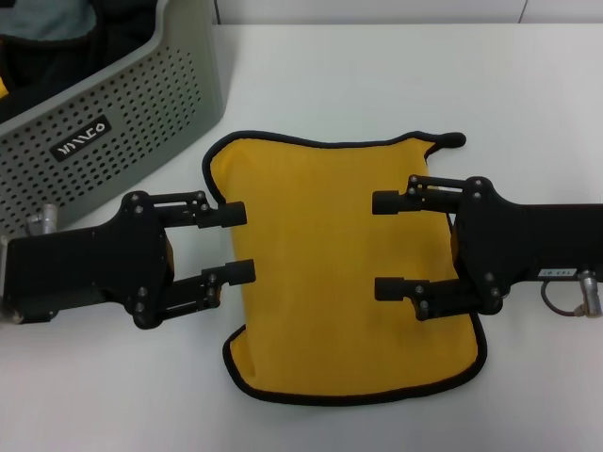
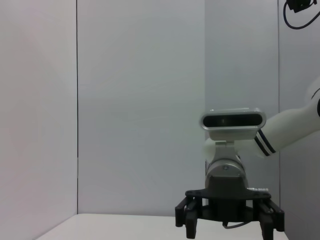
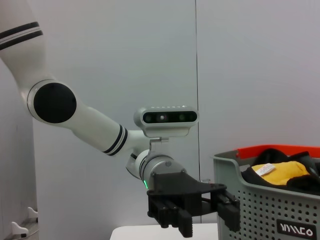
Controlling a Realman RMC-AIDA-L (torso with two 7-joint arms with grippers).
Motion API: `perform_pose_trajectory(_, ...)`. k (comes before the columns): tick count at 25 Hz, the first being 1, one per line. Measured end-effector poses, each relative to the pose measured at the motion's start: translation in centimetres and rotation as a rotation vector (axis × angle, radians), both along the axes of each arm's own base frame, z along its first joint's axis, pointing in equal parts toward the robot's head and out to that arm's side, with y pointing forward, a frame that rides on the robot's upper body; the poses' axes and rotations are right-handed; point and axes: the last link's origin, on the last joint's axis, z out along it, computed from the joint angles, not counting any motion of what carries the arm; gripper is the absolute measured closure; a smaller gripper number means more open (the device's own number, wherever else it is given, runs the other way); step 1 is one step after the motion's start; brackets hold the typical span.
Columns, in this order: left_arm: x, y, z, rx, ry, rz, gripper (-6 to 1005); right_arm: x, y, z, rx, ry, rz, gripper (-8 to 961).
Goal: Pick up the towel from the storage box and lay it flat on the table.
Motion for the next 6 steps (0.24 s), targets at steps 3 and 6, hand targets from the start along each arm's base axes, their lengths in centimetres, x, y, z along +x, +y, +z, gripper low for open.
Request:
perform_pose_trajectory(3, 0.01, -0.01, -0.02, -0.006, -0.001, 0.0, 485, 0.05, -0.02, -0.04, -0.001, -0.001, -0.003, 152)
perform_pose_trajectory(6, 0.19, -0.04, 0.04, -0.014, -0.01, -0.008, 485, 0.27, -0.06, -0.2, -0.004, 0.001, -0.018, 152)
